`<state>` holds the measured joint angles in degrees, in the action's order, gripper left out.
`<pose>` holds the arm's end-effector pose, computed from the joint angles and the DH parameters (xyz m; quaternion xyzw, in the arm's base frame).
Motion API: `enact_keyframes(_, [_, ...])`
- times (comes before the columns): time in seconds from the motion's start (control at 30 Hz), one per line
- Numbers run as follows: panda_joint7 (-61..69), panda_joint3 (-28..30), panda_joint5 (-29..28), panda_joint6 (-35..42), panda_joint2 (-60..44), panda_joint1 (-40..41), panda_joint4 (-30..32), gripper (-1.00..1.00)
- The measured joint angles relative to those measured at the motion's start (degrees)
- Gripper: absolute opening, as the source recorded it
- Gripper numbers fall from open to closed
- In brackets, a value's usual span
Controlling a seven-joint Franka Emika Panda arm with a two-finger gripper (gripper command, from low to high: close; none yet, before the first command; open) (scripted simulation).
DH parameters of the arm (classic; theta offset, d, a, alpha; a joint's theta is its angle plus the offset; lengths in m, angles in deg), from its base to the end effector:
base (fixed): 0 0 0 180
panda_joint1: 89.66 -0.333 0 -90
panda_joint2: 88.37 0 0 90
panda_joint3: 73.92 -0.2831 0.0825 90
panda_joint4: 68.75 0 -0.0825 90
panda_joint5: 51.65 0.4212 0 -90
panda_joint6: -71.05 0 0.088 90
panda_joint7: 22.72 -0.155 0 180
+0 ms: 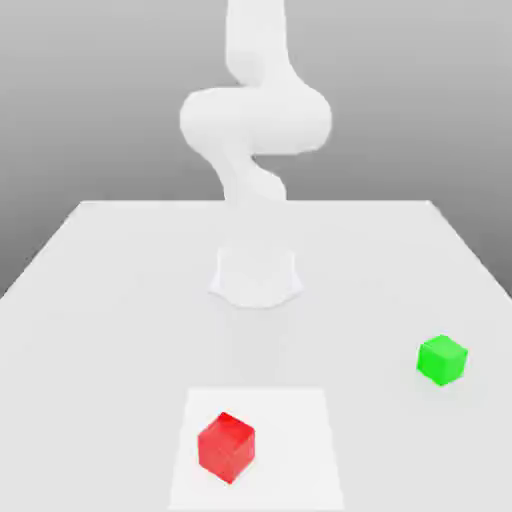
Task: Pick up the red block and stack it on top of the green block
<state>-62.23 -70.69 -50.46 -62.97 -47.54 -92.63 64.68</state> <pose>0.4706 -0.0047 0.6059 -0.8780 0.3221 -0.3226 0.1460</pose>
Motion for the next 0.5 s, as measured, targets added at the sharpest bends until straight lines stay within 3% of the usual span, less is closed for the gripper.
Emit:
enact_keyframes(0.27, [21.1,9.2,4.7,-7.2,-16.4,-8.4,5.4,0.0])
enact_keyframes(0.5, [39.2,13.8,8.8,-13.4,-30.5,-12.4,9.9,0.0])
